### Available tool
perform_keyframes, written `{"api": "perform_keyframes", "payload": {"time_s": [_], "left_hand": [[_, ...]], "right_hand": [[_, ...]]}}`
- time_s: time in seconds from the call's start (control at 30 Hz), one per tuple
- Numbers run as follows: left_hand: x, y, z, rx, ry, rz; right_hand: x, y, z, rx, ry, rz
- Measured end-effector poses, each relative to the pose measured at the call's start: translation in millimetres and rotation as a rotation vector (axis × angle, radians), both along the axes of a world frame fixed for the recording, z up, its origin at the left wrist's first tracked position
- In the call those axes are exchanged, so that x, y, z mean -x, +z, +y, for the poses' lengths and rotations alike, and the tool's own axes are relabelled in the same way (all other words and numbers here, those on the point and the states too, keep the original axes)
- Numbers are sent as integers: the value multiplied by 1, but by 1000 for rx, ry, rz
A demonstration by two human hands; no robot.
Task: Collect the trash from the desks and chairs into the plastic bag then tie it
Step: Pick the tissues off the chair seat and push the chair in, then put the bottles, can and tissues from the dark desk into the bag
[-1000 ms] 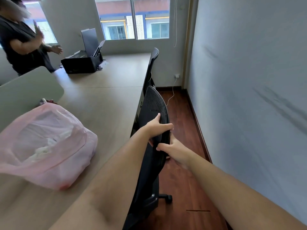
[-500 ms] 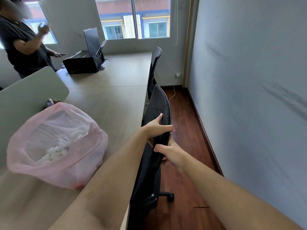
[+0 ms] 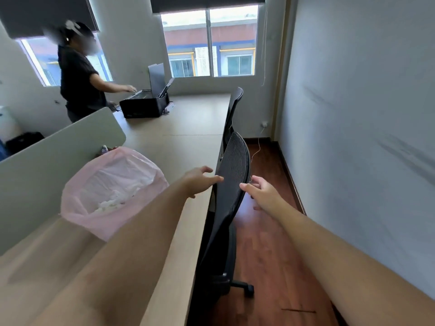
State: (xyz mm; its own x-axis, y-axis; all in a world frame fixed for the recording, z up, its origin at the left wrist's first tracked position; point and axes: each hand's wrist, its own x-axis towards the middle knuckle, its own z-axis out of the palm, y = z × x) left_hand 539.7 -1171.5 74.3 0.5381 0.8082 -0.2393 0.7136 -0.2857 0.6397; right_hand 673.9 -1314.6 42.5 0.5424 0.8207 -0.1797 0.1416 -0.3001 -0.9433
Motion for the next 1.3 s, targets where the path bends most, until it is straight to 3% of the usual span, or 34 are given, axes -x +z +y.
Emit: {"api": "perform_keyframes", "payload": {"time_s": [0.2, 0.47, 0.7, 0.9, 1.03, 1.13, 1.3], "left_hand": [[69, 17, -18, -206, 41, 42], [156, 38, -5, -398, 110, 9], [237, 11, 82, -544, 212, 258], [303, -32, 176, -404, 194, 442], [322, -59, 214, -226, 199, 336], [322, -70, 225, -204, 165, 217], [309, -49, 221, -279, 122, 5]], "right_hand": [[17, 50, -7, -177, -115, -241], [96, 86, 22, -227, 50, -443], [165, 46, 104, -51, 112, -479], [218, 10, 197, 198, 86, -561], [232, -9, 229, 359, 12, -621], [236, -20, 233, 397, -96, -520], [234, 1, 224, 275, -260, -438]]}}
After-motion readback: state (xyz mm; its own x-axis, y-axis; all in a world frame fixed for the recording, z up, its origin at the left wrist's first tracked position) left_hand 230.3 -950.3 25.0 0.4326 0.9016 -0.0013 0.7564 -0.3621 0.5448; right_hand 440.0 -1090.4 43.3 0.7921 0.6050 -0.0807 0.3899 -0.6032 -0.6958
